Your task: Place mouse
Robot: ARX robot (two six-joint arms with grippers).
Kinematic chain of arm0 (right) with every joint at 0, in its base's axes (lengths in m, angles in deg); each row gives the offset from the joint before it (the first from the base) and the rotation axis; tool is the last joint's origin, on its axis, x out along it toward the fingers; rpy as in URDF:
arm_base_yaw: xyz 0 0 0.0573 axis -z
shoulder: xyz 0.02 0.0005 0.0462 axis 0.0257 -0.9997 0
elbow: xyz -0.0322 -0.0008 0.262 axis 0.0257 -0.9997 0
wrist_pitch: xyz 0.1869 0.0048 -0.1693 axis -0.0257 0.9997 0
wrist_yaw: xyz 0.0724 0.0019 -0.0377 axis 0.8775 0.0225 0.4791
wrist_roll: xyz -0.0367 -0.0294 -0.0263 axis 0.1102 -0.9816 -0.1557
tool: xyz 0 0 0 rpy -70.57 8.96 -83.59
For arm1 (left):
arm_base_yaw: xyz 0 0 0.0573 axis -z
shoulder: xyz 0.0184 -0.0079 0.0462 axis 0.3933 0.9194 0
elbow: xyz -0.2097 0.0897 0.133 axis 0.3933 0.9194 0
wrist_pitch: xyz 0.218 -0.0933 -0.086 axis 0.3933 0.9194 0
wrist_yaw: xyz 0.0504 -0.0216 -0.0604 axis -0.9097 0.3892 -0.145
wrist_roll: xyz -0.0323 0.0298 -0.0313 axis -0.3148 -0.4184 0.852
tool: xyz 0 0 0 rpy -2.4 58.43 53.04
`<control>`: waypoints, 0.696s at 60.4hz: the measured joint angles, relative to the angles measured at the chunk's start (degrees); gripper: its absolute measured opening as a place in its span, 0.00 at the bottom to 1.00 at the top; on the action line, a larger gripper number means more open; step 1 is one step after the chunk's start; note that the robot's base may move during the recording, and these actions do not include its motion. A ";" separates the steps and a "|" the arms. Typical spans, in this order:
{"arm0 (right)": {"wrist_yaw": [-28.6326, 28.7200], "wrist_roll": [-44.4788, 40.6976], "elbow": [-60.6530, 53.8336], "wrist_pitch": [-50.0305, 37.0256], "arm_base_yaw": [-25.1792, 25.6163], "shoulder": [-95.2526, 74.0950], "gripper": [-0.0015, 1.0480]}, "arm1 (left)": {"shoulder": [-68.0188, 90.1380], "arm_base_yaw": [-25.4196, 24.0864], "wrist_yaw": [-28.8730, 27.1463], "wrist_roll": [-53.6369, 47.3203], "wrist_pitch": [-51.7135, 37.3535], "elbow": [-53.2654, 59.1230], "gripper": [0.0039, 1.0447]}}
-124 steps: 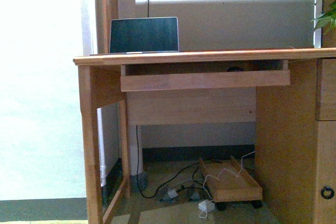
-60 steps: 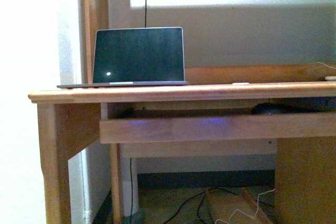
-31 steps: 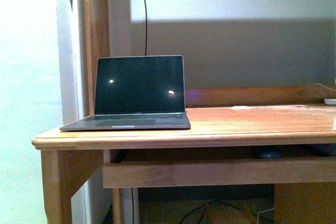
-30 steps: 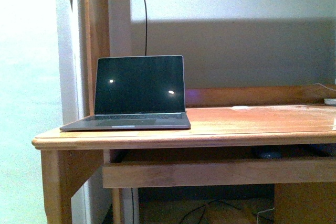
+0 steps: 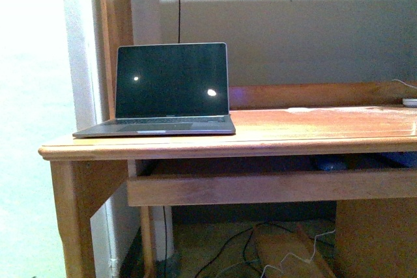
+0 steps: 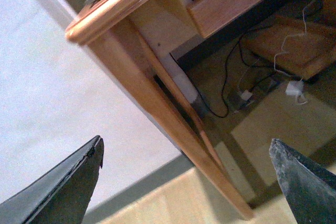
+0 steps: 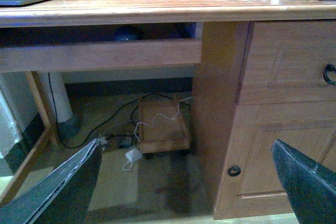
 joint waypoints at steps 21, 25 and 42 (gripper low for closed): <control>0.00 0.00 0.02 0.00 0.00 0.00 0.93 | 20.09 3.43 8.81 -30.91 2.78 -21.33 0.93; 0.00 0.00 0.02 0.00 0.00 0.00 0.93 | 22.18 3.74 9.29 -33.11 4.39 -24.68 0.93; 0.00 0.00 0.02 0.00 0.00 0.00 0.93 | 31.39 4.31 10.34 -39.06 10.62 -40.04 0.93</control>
